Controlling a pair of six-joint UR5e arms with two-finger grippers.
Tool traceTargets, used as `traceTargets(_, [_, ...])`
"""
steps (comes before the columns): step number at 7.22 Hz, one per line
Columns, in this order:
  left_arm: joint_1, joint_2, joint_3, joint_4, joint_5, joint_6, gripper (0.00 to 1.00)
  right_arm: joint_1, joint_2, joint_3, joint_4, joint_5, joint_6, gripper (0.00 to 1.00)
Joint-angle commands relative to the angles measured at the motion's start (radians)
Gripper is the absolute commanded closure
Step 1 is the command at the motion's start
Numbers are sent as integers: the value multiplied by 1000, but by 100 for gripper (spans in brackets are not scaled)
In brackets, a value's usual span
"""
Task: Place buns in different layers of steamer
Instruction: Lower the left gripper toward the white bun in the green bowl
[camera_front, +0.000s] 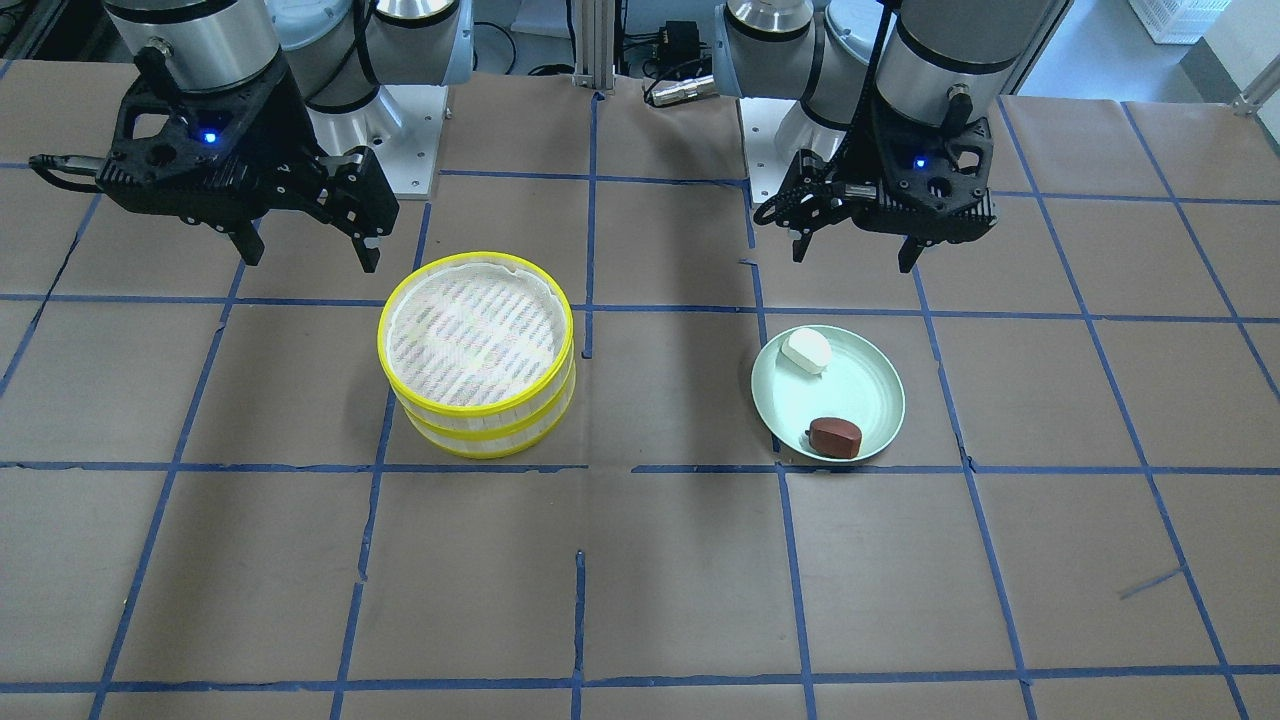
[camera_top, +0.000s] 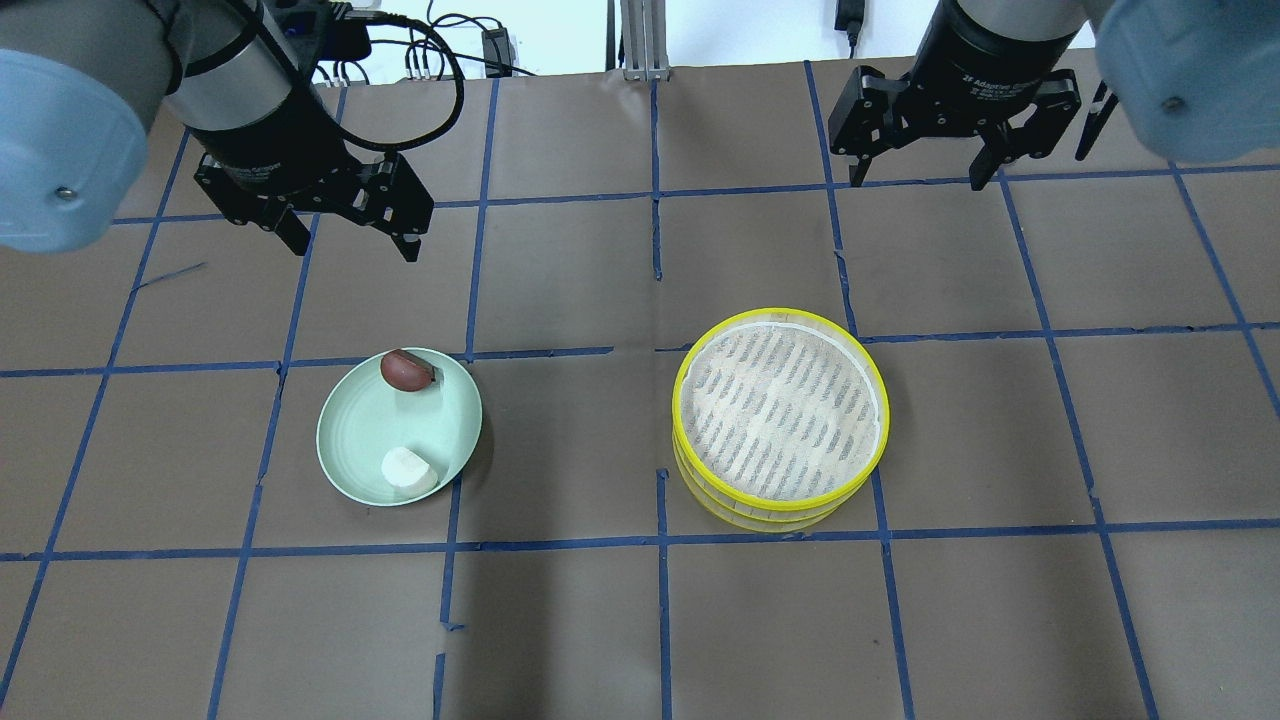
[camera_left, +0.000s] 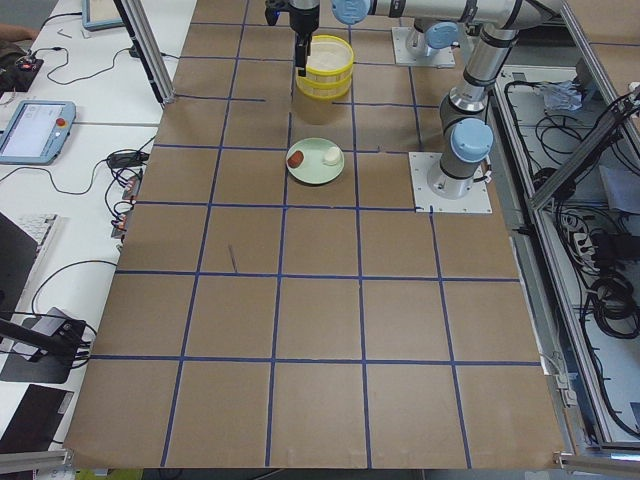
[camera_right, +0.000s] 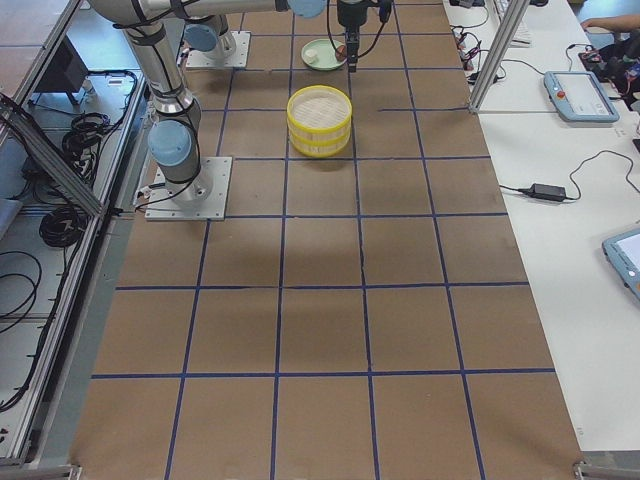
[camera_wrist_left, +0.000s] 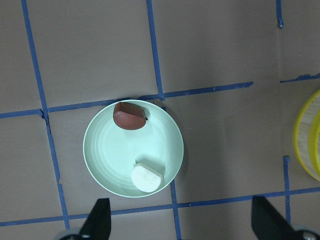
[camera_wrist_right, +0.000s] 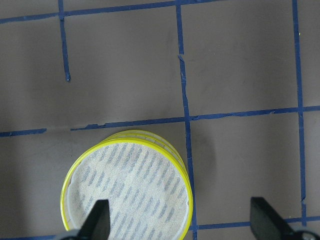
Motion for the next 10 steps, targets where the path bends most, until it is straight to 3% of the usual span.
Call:
traceTargets(1, [0, 2, 0, 1, 0, 0, 0, -1, 0, -2, 0, -1, 0, 0])
traceTargets(5, [22, 14, -10, -10, 3, 97, 0, -1, 0, -2, 5, -6, -2, 0])
traceTargets(7, [142, 5, -57, 2, -3, 216, 0, -1, 0, -3, 6, -3, -2, 0])
traceTargets(10, [184, -38, -71, 36, 1, 225, 0, 2, 0, -2, 11, -4, -5, 0])
